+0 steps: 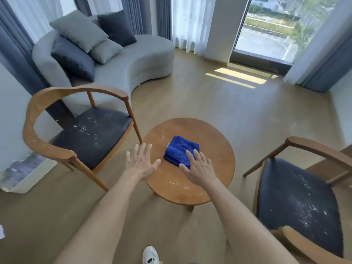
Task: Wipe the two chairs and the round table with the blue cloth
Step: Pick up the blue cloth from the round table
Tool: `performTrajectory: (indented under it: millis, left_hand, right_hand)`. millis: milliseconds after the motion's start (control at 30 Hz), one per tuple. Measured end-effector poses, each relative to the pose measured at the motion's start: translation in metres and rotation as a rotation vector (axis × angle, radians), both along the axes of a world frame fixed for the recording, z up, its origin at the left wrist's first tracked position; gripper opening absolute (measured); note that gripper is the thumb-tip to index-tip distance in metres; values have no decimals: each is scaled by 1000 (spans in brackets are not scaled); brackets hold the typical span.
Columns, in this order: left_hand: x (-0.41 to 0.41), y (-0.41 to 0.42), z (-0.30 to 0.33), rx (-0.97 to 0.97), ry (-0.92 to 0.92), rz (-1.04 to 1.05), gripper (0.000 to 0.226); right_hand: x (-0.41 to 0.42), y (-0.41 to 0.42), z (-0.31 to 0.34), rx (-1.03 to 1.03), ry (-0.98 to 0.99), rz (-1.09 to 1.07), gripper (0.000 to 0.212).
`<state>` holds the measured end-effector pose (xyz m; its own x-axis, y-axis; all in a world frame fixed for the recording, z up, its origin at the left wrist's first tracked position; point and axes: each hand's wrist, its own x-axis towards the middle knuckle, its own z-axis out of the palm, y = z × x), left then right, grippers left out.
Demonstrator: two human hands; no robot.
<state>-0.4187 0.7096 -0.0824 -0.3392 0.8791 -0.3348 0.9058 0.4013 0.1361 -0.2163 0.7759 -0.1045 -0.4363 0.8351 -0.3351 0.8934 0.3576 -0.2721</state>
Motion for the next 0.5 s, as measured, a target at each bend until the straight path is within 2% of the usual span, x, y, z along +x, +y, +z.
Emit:
performTrajectory:
  millis: [267,500]
  left_hand:
    - [-11,125,-40,-107,-29,-242,77]
    - [-28,203,-104,-187,-47,-326,79]
  right_hand:
    - [-11,81,-47,-113,-10,-233,69]
    - [-31,153,-106,-209,-46,-285,69]
